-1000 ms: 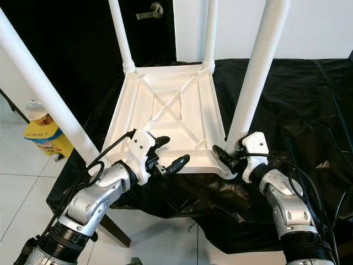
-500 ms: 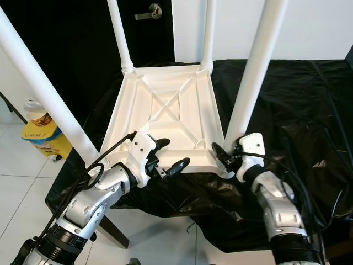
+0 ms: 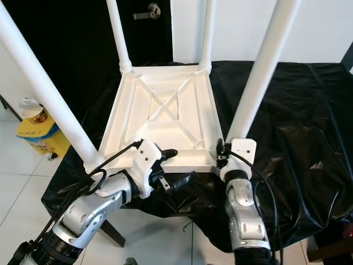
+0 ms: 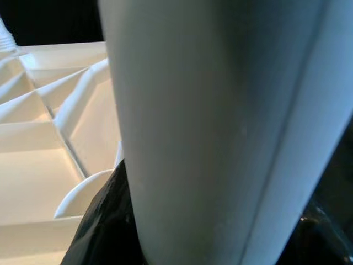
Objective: Building children table
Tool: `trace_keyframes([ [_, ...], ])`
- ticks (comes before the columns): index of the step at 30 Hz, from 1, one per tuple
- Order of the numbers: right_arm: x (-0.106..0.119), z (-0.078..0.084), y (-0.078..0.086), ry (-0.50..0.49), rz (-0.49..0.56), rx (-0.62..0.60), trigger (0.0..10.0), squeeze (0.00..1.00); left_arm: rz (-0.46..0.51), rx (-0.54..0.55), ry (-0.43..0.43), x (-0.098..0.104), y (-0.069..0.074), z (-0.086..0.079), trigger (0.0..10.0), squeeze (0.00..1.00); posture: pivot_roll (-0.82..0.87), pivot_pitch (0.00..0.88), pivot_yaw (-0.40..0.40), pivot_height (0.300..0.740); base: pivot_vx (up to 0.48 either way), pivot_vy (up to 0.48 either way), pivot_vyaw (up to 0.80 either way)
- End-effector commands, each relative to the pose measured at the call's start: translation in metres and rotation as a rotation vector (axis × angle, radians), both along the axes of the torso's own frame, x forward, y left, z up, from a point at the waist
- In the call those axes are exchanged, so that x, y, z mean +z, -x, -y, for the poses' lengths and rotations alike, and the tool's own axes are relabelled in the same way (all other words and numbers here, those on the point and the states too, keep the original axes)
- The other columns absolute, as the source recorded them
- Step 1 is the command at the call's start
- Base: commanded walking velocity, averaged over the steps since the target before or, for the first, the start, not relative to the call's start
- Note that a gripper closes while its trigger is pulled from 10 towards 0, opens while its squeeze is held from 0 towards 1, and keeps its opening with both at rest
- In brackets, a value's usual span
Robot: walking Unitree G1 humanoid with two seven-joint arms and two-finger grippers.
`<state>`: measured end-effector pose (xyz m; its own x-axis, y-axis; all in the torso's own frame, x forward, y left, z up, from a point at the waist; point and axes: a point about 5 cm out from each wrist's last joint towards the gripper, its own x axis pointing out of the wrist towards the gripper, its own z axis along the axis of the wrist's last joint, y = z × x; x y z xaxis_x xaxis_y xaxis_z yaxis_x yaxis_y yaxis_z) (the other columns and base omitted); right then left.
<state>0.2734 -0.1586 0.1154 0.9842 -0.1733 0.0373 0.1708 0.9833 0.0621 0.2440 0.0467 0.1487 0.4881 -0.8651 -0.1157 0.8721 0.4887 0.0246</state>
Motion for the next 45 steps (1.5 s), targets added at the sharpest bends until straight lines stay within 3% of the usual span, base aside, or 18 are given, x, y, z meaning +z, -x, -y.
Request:
trace_keyframes([
  [1, -0.018, 0.0, 0.006, -0.019, -0.086, -0.026, 10.0, 0.0, -0.027, -0.203, 0.005, 0.0, 0.012, 0.005, 10.0, 0.0, 0.06, 0.057, 0.018, 0.74, 0.0, 0.0, 0.0],
  [4, -0.019, -0.008, 0.008, -0.054, -0.095, -0.018, 10.0, 0.0, -0.034, -0.187, 0.012, 0.002, 0.012, 0.004, 10.0, 0.0, 0.06, 0.057, 0.031, 0.74, 0.0, 0.0, 0.0],
  [15, -0.009, -0.018, 0.007, -0.033, -0.058, -0.006, 10.0, 0.03, -0.033, -0.176, 0.026, 0.011, 0.007, -0.003, 10.0, 0.0, 0.03, 0.039, 0.053, 0.74, 0.0, 0.0, 0.0],
  [16, -0.006, -0.02, 0.006, -0.036, -0.039, 0.01, 10.0, 1.0, -0.028, -0.177, 0.024, 0.012, 0.006, -0.003, 10.0, 0.0, 0.03, 0.037, 0.051, 0.74, 0.0, 0.0, 0.0],
  [19, 0.004, -0.018, 0.008, -0.015, 0.024, 0.089, 10.0, 1.0, -0.018, -0.172, 0.027, 0.015, 0.006, -0.003, 10.0, 0.0, 0.03, 0.048, 0.046, 0.74, 0.0, 0.0, 0.0],
  [25, 0.006, -0.007, 0.013, -0.015, 0.045, 0.176, 10.0, 1.0, -0.019, -0.162, 0.033, 0.016, 0.007, -0.004, 10.0, 0.0, 0.04, 0.05, 0.04, 0.74, 0.0, 0.0, 0.0],
  [26, 0.006, -0.005, 0.014, -0.016, 0.049, 0.211, 10.0, 0.27, -0.02, -0.161, 0.034, 0.016, 0.008, -0.004, 10.0, 0.0, 0.04, 0.051, 0.041, 0.74, 0.0, 0.0, 0.0],
  [29, 0.007, -0.001, 0.016, -0.003, 0.058, 0.263, 10.0, 0.27, -0.023, -0.159, 0.034, 0.016, 0.009, -0.004, 10.0, 0.0, 0.04, 0.05, 0.041, 0.74, 0.0, 0.0, 0.0],
  [30, 0.008, 0.004, 0.017, 0.021, 0.059, 0.327, 10.0, 0.0, -0.026, -0.158, 0.034, 0.016, 0.009, -0.005, 10.0, 0.0, 0.04, 0.05, 0.042, 0.74, 0.0, 0.0, 0.0],
  [33, 0.01, 0.009, 0.018, 0.054, 0.057, 0.421, 10.0, 0.0, -0.028, -0.159, 0.034, 0.015, 0.01, -0.005, 10.0, 0.0, 0.05, 0.05, 0.043, 0.74, 0.0, 0.0, 0.0],
  [34, 0.013, 0.019, 0.015, 0.116, 0.035, 0.572, 10.0, 0.0, -0.029, -0.16, 0.031, 0.016, 0.011, -0.006, 10.0, 0.0, 0.05, 0.051, 0.041, 0.74, 0.0, 0.0, 0.0],
  [45, 0.01, 0.023, 0.004, 0.208, -0.021, 0.729, 10.0, 0.0, -0.031, -0.153, 0.031, 0.016, 0.013, -0.007, 10.0, 0.0, 0.07, 0.042, 0.023, 0.74, 0.0, 0.0, 0.0],
])
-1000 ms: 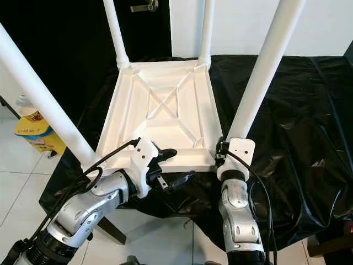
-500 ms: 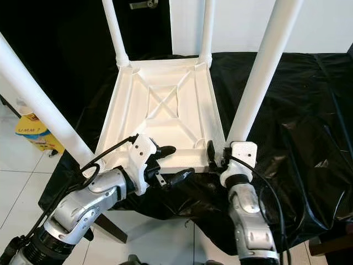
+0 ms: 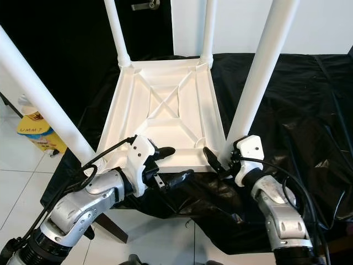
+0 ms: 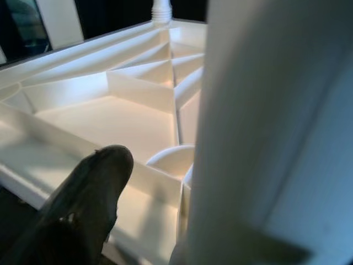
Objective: Building children table
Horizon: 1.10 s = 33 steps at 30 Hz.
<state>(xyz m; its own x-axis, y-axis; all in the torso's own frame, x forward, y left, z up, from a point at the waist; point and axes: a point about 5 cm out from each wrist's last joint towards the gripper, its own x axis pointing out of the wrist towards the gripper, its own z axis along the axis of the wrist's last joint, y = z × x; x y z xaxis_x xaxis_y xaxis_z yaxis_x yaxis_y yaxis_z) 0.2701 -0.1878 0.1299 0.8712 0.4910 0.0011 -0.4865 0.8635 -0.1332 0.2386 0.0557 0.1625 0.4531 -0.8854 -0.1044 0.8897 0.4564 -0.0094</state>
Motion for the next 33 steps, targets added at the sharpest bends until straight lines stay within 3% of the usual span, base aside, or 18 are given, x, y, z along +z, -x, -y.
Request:
trace_keyframes([
  [1, -0.009, -0.006, -0.004, 0.036, -0.037, 0.074, 0.0, 0.0, -0.003, -0.106, 0.01, 0.002, 0.007, 0.002, 10.0, 0.0, 0.09, 0.04, 0.008, 0.74, 0.0, 0.0, 0.0],
  [9, -0.017, 0.0, -0.005, 0.057, -0.069, 0.077, 0.0, 0.0, 0.0, -0.084, 0.021, 0.004, 0.007, 0.002, 10.0, 0.0, 0.08, 0.042, 0.011, 0.74, 0.0, 0.0, 0.0],
  [12, -0.019, 0.007, -0.009, 0.005, -0.096, 0.019, 0.0, 0.0, -0.005, -0.089, 0.031, 0.004, 0.008, 0.002, 10.0, 0.0, 0.08, 0.046, 0.012, 0.74, 0.0, 0.0, 0.0],
  [13, -0.019, 0.007, -0.01, -0.014, -0.103, -0.008, 10.0, 0.0, -0.006, -0.089, 0.032, 0.004, 0.008, 0.003, 10.0, 0.0, 0.08, 0.048, 0.007, 0.74, 0.0, 0.0, 0.0],
  [20, -0.023, 0.006, -0.011, -0.031, -0.116, -0.087, 10.0, 0.0, -0.004, -0.086, 0.033, 0.003, 0.009, 0.003, 10.0, 0.0, 0.08, 0.054, -0.009, 0.74, 0.0, 0.0, 0.0],
  [22, -0.027, -0.003, -0.01, -0.05, -0.116, -0.212, 10.0, 0.0, -0.003, -0.073, 0.025, 0.001, 0.011, 0.001, 10.0, 0.0, 0.08, 0.054, -0.023, 0.74, 0.0, 0.0, 0.0],
  [27, -0.028, -0.007, -0.012, -0.074, -0.115, -0.305, 10.0, 0.0, -0.005, -0.068, 0.025, 0.0, 0.011, 0.0, 10.0, 0.0, 0.08, 0.048, -0.028, 0.74, 0.0, 0.0, 0.0],
  [29, -0.029, -0.009, -0.013, -0.107, -0.124, -0.412, 10.0, 0.0, -0.003, -0.063, 0.023, -0.001, 0.011, 0.0, 10.0, 0.0, 0.08, 0.046, -0.028, 0.74, 0.0, 0.0, 0.0],
  [31, -0.029, -0.009, -0.013, -0.107, -0.124, -0.412, 10.0, 0.0, -0.003, -0.063, 0.023, -0.001, 0.011, 0.0, 10.0, 0.0, 0.08, 0.046, -0.028, 0.74, 0.0, 0.0, 0.0],
  [33, -0.029, -0.012, -0.014, -0.142, -0.132, -0.544, 10.0, 0.0, 0.001, -0.058, 0.023, 0.0, 0.009, 0.0, 10.0, 0.0, 0.08, 0.045, -0.029, 0.74, 0.0, 0.0, 0.0],
])
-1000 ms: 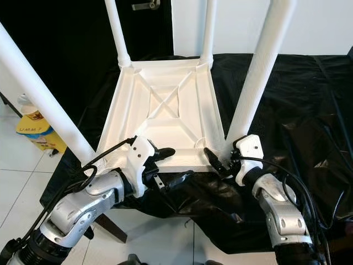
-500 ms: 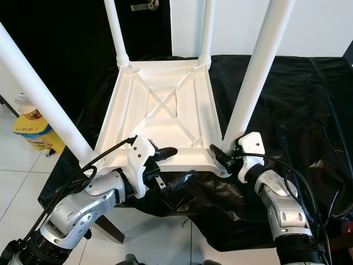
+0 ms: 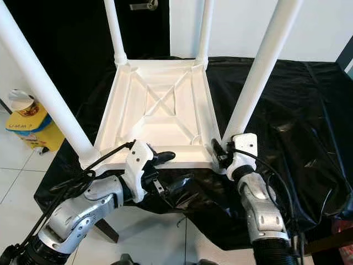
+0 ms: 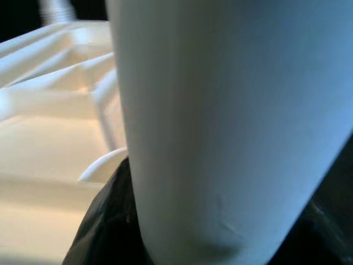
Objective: Building children table
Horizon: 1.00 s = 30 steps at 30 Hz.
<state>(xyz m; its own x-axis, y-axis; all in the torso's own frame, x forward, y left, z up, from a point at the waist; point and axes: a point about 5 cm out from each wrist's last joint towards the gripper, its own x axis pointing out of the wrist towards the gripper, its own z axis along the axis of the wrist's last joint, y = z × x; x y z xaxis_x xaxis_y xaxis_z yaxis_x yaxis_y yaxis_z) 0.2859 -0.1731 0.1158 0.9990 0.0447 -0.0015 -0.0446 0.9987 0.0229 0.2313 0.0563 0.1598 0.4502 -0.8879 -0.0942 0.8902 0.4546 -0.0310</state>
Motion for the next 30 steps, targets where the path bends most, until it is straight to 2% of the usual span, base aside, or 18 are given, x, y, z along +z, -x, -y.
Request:
trace_keyframes([
  [1, -0.016, 0.002, 0.002, -0.023, -0.098, -0.121, 10.0, 0.0, 0.018, -0.055, 0.005, 0.003, 0.001, 0.001, 10.0, 0.0, 0.08, 0.045, -0.029, 0.74, 0.0, 0.0, 0.0],
  [3, -0.019, -0.003, 0.004, -0.053, -0.113, -0.205, 10.0, 0.0, 0.02, -0.055, 0.006, 0.003, 0.001, 0.001, 10.0, 0.0, 0.08, 0.046, -0.03, 0.74, 0.0, 0.0, 0.0],
  [6, -0.021, -0.011, 0.005, -0.075, -0.129, -0.26, 10.0, 0.0, 0.023, -0.053, 0.006, 0.004, 0.0, 0.002, 10.0, 0.0, 0.09, 0.045, -0.029, 0.74, 0.0, 0.0, 0.0],
  [7, -0.021, -0.011, 0.005, -0.075, -0.129, -0.26, 10.0, 0.0, 0.023, -0.053, 0.006, 0.004, 0.0, 0.002, 10.0, 0.0, 0.09, 0.045, -0.029, 0.74, 0.0, 0.0, 0.0],
  [10, -0.019, -0.032, 0.004, -0.114, -0.126, -0.232, 10.0, 0.0, 0.026, -0.047, 0.013, 0.005, 0.0, 0.003, 10.0, 0.0, 0.09, 0.046, -0.026, 0.74, 0.0, 0.0, 0.0],
  [27, -0.013, -0.041, 0.004, -0.123, -0.114, -0.225, 10.0, 0.0, 0.031, -0.044, 0.008, 0.006, -0.001, 0.001, 10.0, 0.0, 0.09, 0.038, -0.021, 0.74, 0.0, 0.0, 0.0],
  [28, -0.011, -0.041, 0.003, -0.117, -0.099, -0.222, 10.0, 0.74, 0.032, -0.046, 0.009, 0.006, -0.001, 0.001, 10.0, 0.0, 0.09, 0.034, -0.02, 0.74, 0.0, 0.0, 0.0],
  [29, -0.011, -0.041, 0.003, -0.117, -0.099, -0.222, 10.0, 0.74, 0.032, -0.046, 0.009, 0.006, -0.001, 0.001, 10.0, 0.0, 0.09, 0.034, -0.02, 0.74, 0.0, 0.0, 0.0],
  [30, -0.009, -0.042, 0.003, -0.113, -0.08, -0.212, 10.0, 1.0, 0.033, -0.047, 0.008, 0.006, -0.001, 0.001, 10.0, 0.0, 0.09, 0.033, -0.019, 0.74, 0.0, 0.0, 0.0],
])
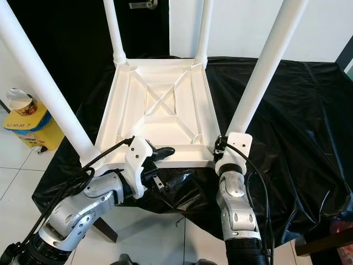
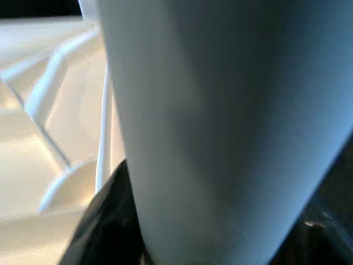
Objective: Building children table
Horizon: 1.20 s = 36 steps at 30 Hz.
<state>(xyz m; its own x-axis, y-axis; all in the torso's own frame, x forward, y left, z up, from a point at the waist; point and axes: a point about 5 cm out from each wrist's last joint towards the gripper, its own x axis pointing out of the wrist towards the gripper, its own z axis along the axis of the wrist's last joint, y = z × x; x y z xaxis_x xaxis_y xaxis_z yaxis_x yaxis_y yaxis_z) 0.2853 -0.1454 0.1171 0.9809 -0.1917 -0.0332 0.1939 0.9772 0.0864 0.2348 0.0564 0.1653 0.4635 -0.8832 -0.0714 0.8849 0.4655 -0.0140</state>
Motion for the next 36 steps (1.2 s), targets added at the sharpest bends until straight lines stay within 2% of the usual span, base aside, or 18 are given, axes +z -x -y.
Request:
trace_keyframes([
  [1, -0.01, -0.014, 0.002, -0.053, -0.046, 0.027, 10.0, 1.0, 0.008, -0.06, -0.005, 0.001, 0.002, 0.001, 10.0, 0.0, 0.09, 0.033, -0.019, 0.74, 0.0, 0.0, 0.0],
  [7, 0.001, -0.011, 0.003, -0.024, 0.026, 0.074, 10.0, 1.0, 0.01, -0.065, -0.005, 0.001, 0.002, 0.001, 10.0, 0.0, 0.08, 0.03, -0.02, 0.74, 0.0, 0.0, 0.0],
  [9, 0.008, 0.0, 0.008, 0.013, 0.084, 0.201, 10.0, 1.0, 0.013, -0.069, -0.004, 0.002, 0.001, 0.002, 10.0, 0.0, 0.07, 0.029, -0.023, 0.74, 0.0, 0.0, 0.0],
  [11, 0.008, 0.0, 0.008, 0.013, 0.084, 0.201, 10.0, 1.0, 0.013, -0.069, -0.004, 0.002, 0.001, 0.002, 10.0, 0.0, 0.07, 0.029, -0.023, 0.74, 0.0, 0.0, 0.0],
  [13, 0.01, 0.011, 0.011, 0.043, 0.101, 0.288, 10.0, 1.0, 0.014, -0.071, -0.003, 0.002, 0.001, 0.003, 10.0, 0.0, 0.07, 0.028, -0.022, 0.74, 0.0, 0.0, 0.0],
  [15, 0.01, 0.011, 0.011, 0.043, 0.101, 0.288, 10.0, 1.0, 0.014, -0.071, -0.003, 0.002, 0.001, 0.003, 10.0, 0.0, 0.07, 0.028, -0.022, 0.74, 0.0, 0.0, 0.0],
  [16, 0.01, 0.017, 0.012, 0.054, 0.107, 0.318, 10.0, 1.0, 0.014, -0.073, -0.002, 0.002, 0.001, 0.003, 10.0, 0.0, 0.07, 0.027, -0.02, 0.74, 0.0, 0.0, 0.0],
  [17, 0.012, 0.026, 0.011, 0.074, 0.113, 0.369, 10.0, 0.0, 0.014, -0.075, -0.002, 0.002, 0.001, 0.003, 10.0, 0.0, 0.06, 0.028, -0.017, 0.74, 0.0, 0.0, 0.0],
  [19, 0.012, 0.026, 0.011, 0.074, 0.113, 0.369, 10.0, 0.0, 0.014, -0.075, -0.002, 0.002, 0.001, 0.003, 10.0, 0.0, 0.06, 0.028, -0.017, 0.74, 0.0, 0.0, 0.0],
  [20, 0.013, 0.033, 0.011, 0.086, 0.11, 0.453, 10.0, 0.0, 0.015, -0.078, -0.003, 0.002, 0.001, 0.003, 10.0, 0.0, 0.06, 0.029, -0.015, 0.74, 0.0, 0.0, 0.0],
  [21, 0.013, 0.033, 0.011, 0.086, 0.11, 0.453, 10.0, 0.0, 0.015, -0.078, -0.003, 0.002, 0.001, 0.003, 10.0, 0.0, 0.06, 0.029, -0.015, 0.74, 0.0, 0.0, 0.0],
  [23, 0.013, 0.044, 0.006, 0.13, 0.083, 0.601, 10.0, 0.0, 0.016, -0.081, -0.005, 0.003, 0.0, 0.003, 10.0, 0.0, 0.06, 0.032, -0.008, 0.74, 0.0, 0.0, 0.0],
  [26, 0.011, 0.051, -0.003, 0.182, 0.042, 0.686, 10.0, 0.0, 0.017, -0.083, -0.006, 0.004, -0.001, 0.003, 10.0, 0.0, 0.06, 0.034, -0.006, 0.74, 0.0, 0.0, 0.0],
  [30, 0.009, 0.051, -0.008, 0.219, 0.019, 0.729, 10.0, 0.0, 0.019, -0.084, -0.006, 0.004, -0.001, 0.004, 10.0, 0.0, 0.07, 0.033, -0.007, 0.74, 0.0, 0.0, 0.0],
  [31, 0.009, 0.051, -0.009, 0.229, 0.017, 0.746, 1.8, 0.0, 0.02, -0.083, -0.004, 0.005, -0.001, 0.004, 10.0, 0.0, 0.07, 0.037, -0.009, 0.74, 0.0, 0.0, 0.0],
  [32, 0.009, 0.051, -0.009, 0.229, 0.017, 0.746, 1.8, 0.0, 0.02, -0.083, -0.004, 0.005, -0.001, 0.004, 10.0, 0.0, 0.07, 0.037, -0.009, 0.74, 0.0, 0.0, 0.0],
  [33, 0.008, 0.05, -0.01, 0.231, 0.015, 0.756, 0.0, 0.0, 0.021, -0.079, -0.003, 0.005, -0.001, 0.003, 10.0, 0.0, 0.08, 0.04, -0.011, 0.74, 0.0, 0.0, 0.0],
  [36, 0.005, 0.049, -0.009, 0.231, 0.009, 0.777, 0.0, 0.0, 0.021, -0.074, -0.002, 0.006, 0.0, 0.003, 10.0, 0.0, 0.08, 0.041, -0.012, 0.74, 0.0, 0.0, 0.0],
])
